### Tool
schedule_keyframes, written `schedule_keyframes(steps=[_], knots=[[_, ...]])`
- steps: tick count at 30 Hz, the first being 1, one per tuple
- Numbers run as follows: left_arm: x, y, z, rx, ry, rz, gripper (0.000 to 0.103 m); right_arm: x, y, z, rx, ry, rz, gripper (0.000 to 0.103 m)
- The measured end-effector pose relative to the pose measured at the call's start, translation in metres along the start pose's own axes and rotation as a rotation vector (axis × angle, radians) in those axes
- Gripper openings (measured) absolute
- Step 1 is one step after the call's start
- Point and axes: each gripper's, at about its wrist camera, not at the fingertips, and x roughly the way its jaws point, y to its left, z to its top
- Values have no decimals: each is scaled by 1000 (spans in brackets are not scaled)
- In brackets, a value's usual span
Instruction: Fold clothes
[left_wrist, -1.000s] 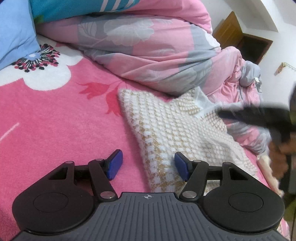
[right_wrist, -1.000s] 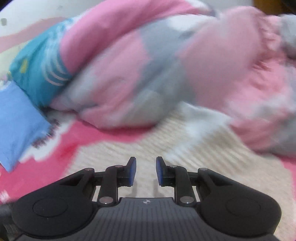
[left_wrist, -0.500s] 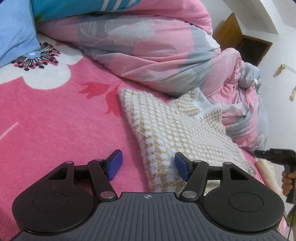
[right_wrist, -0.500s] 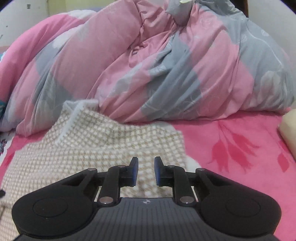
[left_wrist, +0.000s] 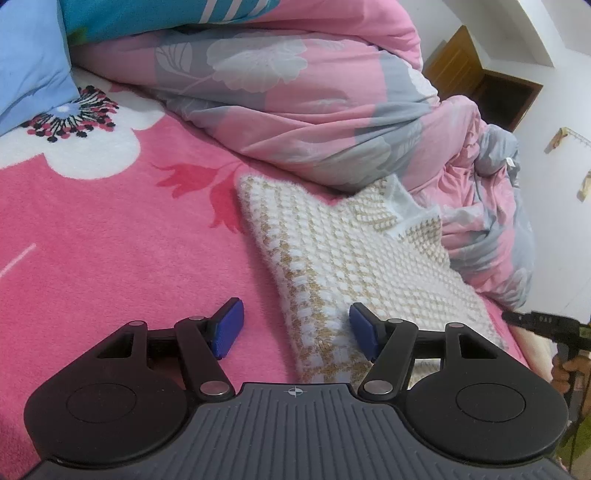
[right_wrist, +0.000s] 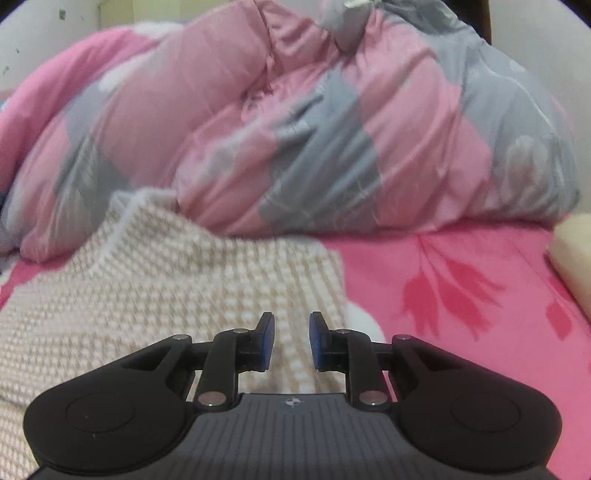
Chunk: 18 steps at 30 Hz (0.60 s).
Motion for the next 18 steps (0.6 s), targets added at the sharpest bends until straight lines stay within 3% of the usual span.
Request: schedule_keyframes(steps=[4, 8, 11, 13, 15, 18], knots=[[0, 0, 0, 0, -1, -1, 63, 33, 3, 10, -2, 11, 31, 21], [0, 0, 0, -2, -1, -3, 64, 69, -1, -5, -20, 76, -24, 23], [0, 0, 0, -1, 0, -3, 64, 60, 0, 10, 33, 107, -40, 23], [0, 0, 0, -1, 0, -3, 64, 48, 11, 18, 10, 67, -39, 23], [0, 1, 0, -1, 1, -4, 64, 43, 22, 23, 0, 19, 27, 23], [-1, 0, 0, -1, 1, -3, 64, 69, 38, 13, -54, 57, 29, 24]])
